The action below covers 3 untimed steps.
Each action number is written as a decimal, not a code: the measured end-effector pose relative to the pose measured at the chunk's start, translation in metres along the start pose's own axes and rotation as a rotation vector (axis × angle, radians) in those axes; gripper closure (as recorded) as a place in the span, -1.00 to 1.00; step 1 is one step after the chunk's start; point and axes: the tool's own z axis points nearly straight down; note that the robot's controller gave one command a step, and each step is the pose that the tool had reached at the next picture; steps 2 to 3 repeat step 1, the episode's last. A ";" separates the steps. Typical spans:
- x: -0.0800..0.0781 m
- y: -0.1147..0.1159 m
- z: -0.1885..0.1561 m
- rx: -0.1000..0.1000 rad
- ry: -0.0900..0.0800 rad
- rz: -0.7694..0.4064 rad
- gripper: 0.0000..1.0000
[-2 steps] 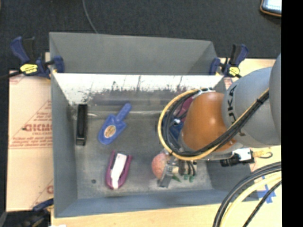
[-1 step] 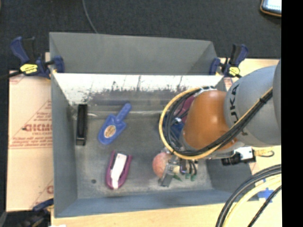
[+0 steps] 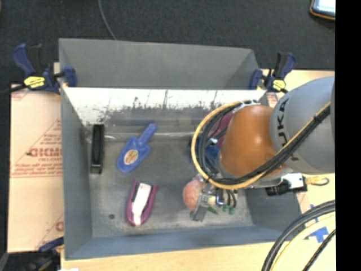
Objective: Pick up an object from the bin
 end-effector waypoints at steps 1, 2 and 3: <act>0.000 0.000 -0.023 0.001 0.002 -0.003 1.00; 0.000 0.000 -0.023 0.001 0.002 -0.003 1.00; 0.000 0.000 -0.023 0.001 0.002 -0.003 1.00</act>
Offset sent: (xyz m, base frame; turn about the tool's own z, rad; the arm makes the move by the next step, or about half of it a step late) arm -0.0006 -0.0003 0.0165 -0.0022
